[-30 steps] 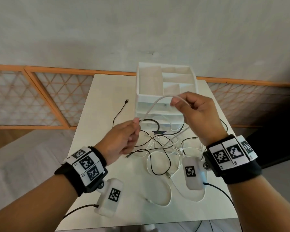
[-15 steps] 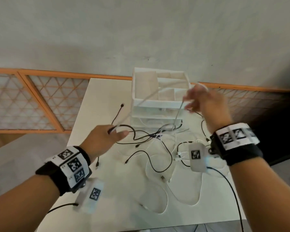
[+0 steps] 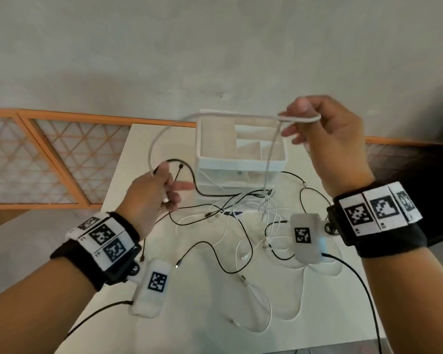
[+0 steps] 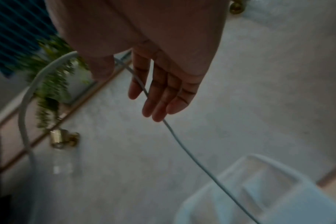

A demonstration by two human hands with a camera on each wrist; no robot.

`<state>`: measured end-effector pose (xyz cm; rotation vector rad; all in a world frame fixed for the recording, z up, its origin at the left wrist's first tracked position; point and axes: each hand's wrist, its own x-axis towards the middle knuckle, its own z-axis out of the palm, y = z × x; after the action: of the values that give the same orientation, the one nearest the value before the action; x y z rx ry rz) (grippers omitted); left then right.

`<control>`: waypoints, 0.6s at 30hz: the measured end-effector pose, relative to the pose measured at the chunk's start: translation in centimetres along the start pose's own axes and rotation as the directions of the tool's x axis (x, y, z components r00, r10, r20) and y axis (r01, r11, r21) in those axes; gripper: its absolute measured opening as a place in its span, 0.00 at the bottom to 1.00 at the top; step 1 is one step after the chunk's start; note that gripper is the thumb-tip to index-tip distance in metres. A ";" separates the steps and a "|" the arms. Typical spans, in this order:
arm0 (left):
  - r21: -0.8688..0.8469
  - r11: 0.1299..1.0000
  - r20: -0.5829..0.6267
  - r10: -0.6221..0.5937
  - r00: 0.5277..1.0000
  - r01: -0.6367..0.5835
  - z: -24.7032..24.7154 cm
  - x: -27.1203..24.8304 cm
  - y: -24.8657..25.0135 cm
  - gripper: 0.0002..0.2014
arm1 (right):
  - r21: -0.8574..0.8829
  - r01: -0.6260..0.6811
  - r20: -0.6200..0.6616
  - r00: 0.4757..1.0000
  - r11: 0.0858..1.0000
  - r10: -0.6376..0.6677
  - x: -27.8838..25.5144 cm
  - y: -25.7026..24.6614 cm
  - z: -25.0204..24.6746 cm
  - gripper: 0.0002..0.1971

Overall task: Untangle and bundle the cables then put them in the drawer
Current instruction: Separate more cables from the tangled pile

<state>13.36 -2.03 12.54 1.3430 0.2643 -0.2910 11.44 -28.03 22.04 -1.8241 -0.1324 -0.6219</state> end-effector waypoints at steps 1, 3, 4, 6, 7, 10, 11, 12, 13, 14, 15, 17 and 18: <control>-0.026 0.999 0.045 0.046 0.998 -0.045 1.4 -0.2 0.5 0.16 | 0.054 0.022 0.034 0.999 0.998 -0.024 0.0 -1.3 0.7 0.14; -0.063 0.991 0.104 0.122 0.987 -0.116 4.5 -0.7 1.3 0.12 | 0.152 0.046 0.105 0.993 0.987 -0.062 -0.1 -3.1 1.9 0.13; -0.079 0.988 0.131 0.140 0.981 -0.130 6.1 -0.9 1.7 0.12 | 0.211 0.056 0.133 0.987 0.976 -0.086 -0.2 -3.8 2.3 0.13; -0.080 0.989 0.220 0.136 0.966 -0.121 8.7 -1.2 1.9 0.13 | 0.304 0.092 0.159 0.976 0.948 -0.146 -0.1 -5.0 2.7 0.13; -0.041 0.993 0.273 0.119 0.955 -0.112 9.6 -1.3 1.7 0.16 | 0.324 0.115 0.156 0.972 0.939 -0.173 0.1 -5.3 2.7 0.13; 0.261 0.958 0.374 0.014 0.927 -0.120 9.5 -0.8 -1.8 0.18 | 0.308 0.158 0.079 0.979 0.938 -0.190 1.0 -5.1 1.9 0.13; 0.398 0.910 0.382 -0.048 0.923 -0.117 8.6 -0.6 -3.2 0.19 | 0.288 0.161 0.038 0.983 0.944 -0.179 1.3 -4.8 1.4 0.13; 0.518 0.850 0.372 -0.122 0.920 -0.097 7.5 -0.4 -4.7 0.21 | 0.257 0.166 -0.004 0.985 0.952 -0.171 1.6 -4.3 0.6 0.14; 0.592 0.805 0.338 -0.195 0.921 -0.047 6.4 -0.1 -5.9 0.23 | 0.200 0.175 -0.041 0.985 0.964 -0.170 1.9 -3.5 -0.3 0.16; 0.628 0.778 0.292 -0.256 0.921 0.018 5.3 0.2 -6.8 0.24 | 0.112 0.182 -0.060 0.983 0.977 -0.176 2.2 -2.7 -1.1 0.16; 0.651 0.755 0.245 -0.301 0.922 0.074 4.4 0.5 -7.4 0.25 | 0.000 0.179 -0.064 0.982 0.984 -0.178 2.4 -1.6 -1.8 0.17; 0.692 0.707 0.168 -0.354 0.920 0.145 3.2 0.9 -7.7 0.27 | -0.196 0.143 -0.063 0.986 0.970 -0.158 2.8 0.8 -2.5 0.18; 0.704 0.690 0.145 -0.373 0.916 0.169 2.7 1.2 -7.7 0.27 | -0.246 0.116 -0.073 0.988 0.962 -0.138 2.9 1.7 -2.6 0.20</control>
<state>11.82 -6.29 5.67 1.9718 0.1155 -0.8993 13.70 -31.65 22.52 -2.0292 -0.1192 -0.8393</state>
